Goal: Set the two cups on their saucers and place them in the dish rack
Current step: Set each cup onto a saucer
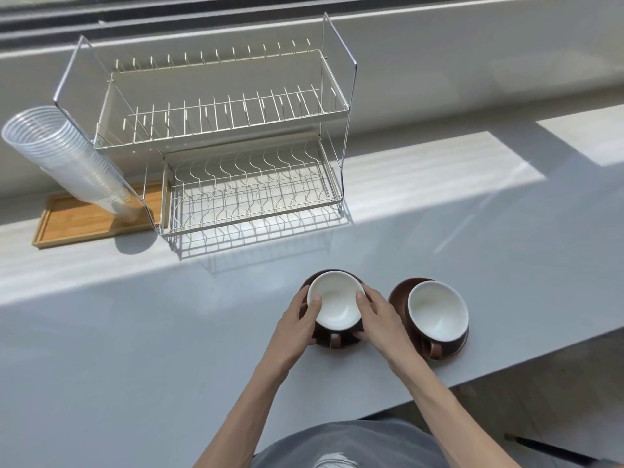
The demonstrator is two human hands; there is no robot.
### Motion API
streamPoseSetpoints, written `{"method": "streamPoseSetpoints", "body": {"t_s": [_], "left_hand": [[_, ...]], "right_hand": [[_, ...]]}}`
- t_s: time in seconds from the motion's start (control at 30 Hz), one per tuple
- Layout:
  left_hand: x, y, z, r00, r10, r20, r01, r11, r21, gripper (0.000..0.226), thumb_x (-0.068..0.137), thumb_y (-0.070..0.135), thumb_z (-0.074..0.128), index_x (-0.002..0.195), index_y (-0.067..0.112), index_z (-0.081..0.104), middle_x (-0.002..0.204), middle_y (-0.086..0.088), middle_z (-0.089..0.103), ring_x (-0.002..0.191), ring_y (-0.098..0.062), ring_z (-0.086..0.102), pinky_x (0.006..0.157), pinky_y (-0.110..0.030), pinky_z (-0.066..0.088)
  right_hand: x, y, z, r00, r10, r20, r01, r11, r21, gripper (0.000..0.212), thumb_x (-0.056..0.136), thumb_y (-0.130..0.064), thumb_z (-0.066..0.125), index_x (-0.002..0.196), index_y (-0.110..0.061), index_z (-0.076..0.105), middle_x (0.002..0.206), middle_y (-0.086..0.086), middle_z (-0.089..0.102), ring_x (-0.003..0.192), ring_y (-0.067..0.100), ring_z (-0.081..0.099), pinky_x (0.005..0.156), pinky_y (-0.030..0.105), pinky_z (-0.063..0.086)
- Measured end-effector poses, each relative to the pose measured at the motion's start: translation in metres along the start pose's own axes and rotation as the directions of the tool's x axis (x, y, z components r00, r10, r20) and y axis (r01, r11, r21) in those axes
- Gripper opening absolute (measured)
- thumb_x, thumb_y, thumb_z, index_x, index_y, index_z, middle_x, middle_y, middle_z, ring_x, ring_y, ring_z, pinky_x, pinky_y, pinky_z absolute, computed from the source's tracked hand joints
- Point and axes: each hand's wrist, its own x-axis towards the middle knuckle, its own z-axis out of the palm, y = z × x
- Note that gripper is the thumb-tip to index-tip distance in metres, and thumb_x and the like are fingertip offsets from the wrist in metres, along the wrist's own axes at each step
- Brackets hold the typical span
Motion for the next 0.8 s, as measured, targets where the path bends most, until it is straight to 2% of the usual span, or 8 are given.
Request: {"method": "streamPoseSetpoints", "body": {"t_s": [0.13, 0.2, 0.27, 0.33, 0.47, 0.6, 0.7, 0.8], "left_hand": [[0.007, -0.005, -0.010, 0.978, 0.074, -0.196, 0.002, 0.932, 0.362, 0.044, 0.096, 0.053, 0.047, 0.133, 0.032, 0.057, 0.127, 0.005, 0.064, 0.111, -0.015, 0.062, 0.098, -0.038, 0.050], [0.008, -0.002, -0.011, 0.962, 0.152, -0.226, -0.027, 0.878, 0.478, 0.042, 0.098, 0.050, 0.045, 0.133, 0.031, 0.057, 0.134, 0.007, 0.058, 0.123, -0.016, 0.055, 0.097, -0.031, 0.043], [0.009, 0.003, -0.010, 0.971, 0.135, -0.199, -0.037, 0.902, 0.431, 0.041, 0.099, 0.047, 0.045, 0.135, 0.030, 0.055, 0.132, 0.010, 0.054, 0.130, -0.014, 0.049, 0.099, -0.029, 0.039], [0.012, 0.008, -0.009, 0.985, 0.039, -0.166, 0.007, 0.963, 0.268, 0.040, 0.100, 0.046, 0.044, 0.135, 0.029, 0.055, 0.127, 0.011, 0.055, 0.126, -0.015, 0.052, 0.104, -0.034, 0.042], [0.021, 0.006, -0.010, 0.986, -0.105, -0.127, 0.116, 0.990, 0.080, 0.029, 0.091, 0.055, 0.048, 0.112, 0.040, 0.061, 0.119, 0.012, 0.064, 0.113, -0.014, 0.061, 0.104, -0.044, 0.049], [0.029, -0.001, -0.014, 0.986, -0.118, -0.119, 0.120, 0.993, 0.013, 0.032, 0.076, 0.065, 0.053, 0.101, 0.048, 0.065, 0.116, 0.011, 0.068, 0.109, -0.016, 0.066, 0.099, -0.048, 0.054], [0.030, -0.001, -0.017, 0.987, -0.103, -0.121, 0.102, 0.995, -0.020, 0.030, 0.078, 0.064, 0.054, 0.101, 0.049, 0.066, 0.115, 0.008, 0.069, 0.108, -0.017, 0.067, 0.097, -0.049, 0.055], [0.031, 0.001, -0.020, 0.985, -0.094, -0.145, 0.088, 0.995, -0.046, 0.026, 0.079, 0.062, 0.053, 0.098, 0.050, 0.067, 0.113, 0.009, 0.070, 0.110, -0.016, 0.066, 0.098, -0.048, 0.054]], "right_hand": [[-0.004, -0.001, -0.004, 0.974, -0.154, -0.165, 0.098, 0.947, -0.305, 0.036, 0.098, -0.040, 0.044, 0.128, -0.027, 0.058, 0.122, -0.003, 0.065, 0.118, 0.019, 0.057, 0.100, 0.039, 0.046], [-0.003, -0.002, -0.002, 0.968, -0.189, -0.166, 0.126, 0.936, -0.329, 0.038, 0.100, -0.035, 0.043, 0.134, -0.022, 0.054, 0.134, -0.003, 0.057, 0.129, 0.016, 0.047, 0.107, 0.032, 0.036], [0.000, -0.005, 0.001, 0.982, -0.138, -0.127, 0.099, 0.958, -0.270, 0.041, 0.100, -0.036, 0.041, 0.137, -0.021, 0.051, 0.139, -0.004, 0.053, 0.134, 0.014, 0.042, 0.111, 0.031, 0.032], [0.003, -0.009, 0.002, 0.992, -0.072, -0.099, 0.052, 0.979, -0.195, 0.041, 0.101, -0.037, 0.039, 0.136, -0.022, 0.053, 0.138, -0.005, 0.055, 0.133, 0.015, 0.045, 0.112, 0.035, 0.035], [0.005, -0.014, 0.001, 0.997, 0.019, -0.074, -0.030, 0.988, -0.149, 0.037, 0.101, -0.039, 0.037, 0.125, -0.024, 0.059, 0.120, -0.005, 0.062, 0.118, 0.017, 0.053, 0.094, 0.030, 0.039], [0.013, -0.017, -0.001, 0.998, 0.015, -0.062, -0.025, 0.986, -0.167, 0.032, 0.100, -0.037, 0.039, 0.115, -0.023, 0.063, 0.108, -0.004, 0.066, 0.104, 0.018, 0.057, 0.083, 0.029, 0.039], [0.021, -0.026, 0.000, 0.999, -0.006, -0.034, -0.001, 0.979, -0.204, 0.029, 0.101, -0.032, 0.039, 0.109, -0.021, 0.065, 0.098, -0.004, 0.065, 0.092, 0.014, 0.056, 0.072, 0.025, 0.042], [0.029, -0.034, 0.003, 1.000, -0.019, 0.001, 0.019, 0.971, -0.237, 0.032, 0.101, -0.033, 0.039, 0.102, -0.012, 0.064, 0.098, 0.010, 0.067, 0.088, 0.021, 0.057, 0.068, 0.027, 0.039]]}}
